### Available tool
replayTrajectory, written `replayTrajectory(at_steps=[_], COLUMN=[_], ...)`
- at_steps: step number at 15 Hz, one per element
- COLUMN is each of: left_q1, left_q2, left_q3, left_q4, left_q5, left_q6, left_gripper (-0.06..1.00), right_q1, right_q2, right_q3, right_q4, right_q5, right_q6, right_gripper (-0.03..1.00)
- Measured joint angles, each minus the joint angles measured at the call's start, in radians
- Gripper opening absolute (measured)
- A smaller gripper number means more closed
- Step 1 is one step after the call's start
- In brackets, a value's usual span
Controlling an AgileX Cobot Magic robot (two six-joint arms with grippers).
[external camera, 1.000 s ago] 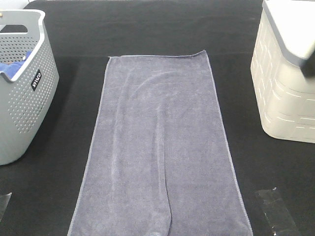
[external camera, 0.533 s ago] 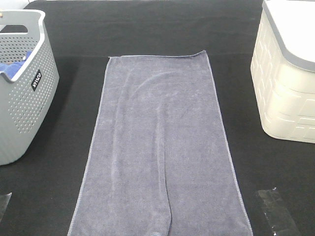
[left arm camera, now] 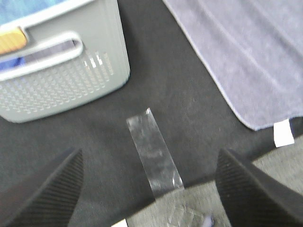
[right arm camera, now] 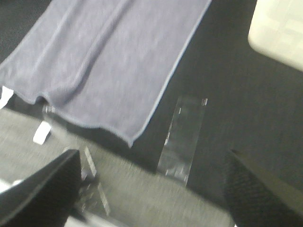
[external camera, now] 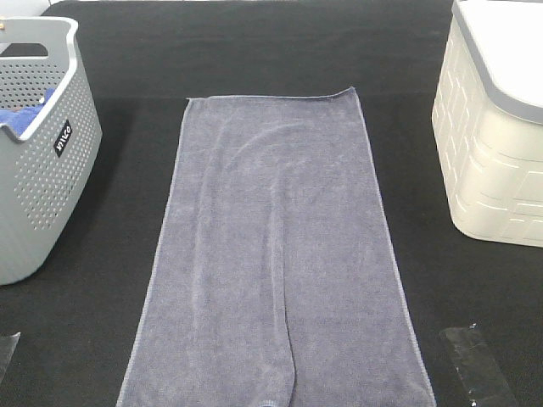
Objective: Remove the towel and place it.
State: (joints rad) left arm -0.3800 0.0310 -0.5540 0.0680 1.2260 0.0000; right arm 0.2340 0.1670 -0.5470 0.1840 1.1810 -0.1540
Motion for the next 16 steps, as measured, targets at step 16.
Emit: replayTrajectory(at_steps=[16], left_q1=[0.0], left_q2=[-0.024], left_q3=[0.056], left_q4=[-0.011], left_q5=[-0.179], left_q6=[0.006], left_gripper=[0.73], right_q1=[-0.015], right_q2=[-0.043], right_q3=[0.037], right_q4=[0.001], right_q5=[-0.106], right_q6=[-0.022], right_gripper=[0.76])
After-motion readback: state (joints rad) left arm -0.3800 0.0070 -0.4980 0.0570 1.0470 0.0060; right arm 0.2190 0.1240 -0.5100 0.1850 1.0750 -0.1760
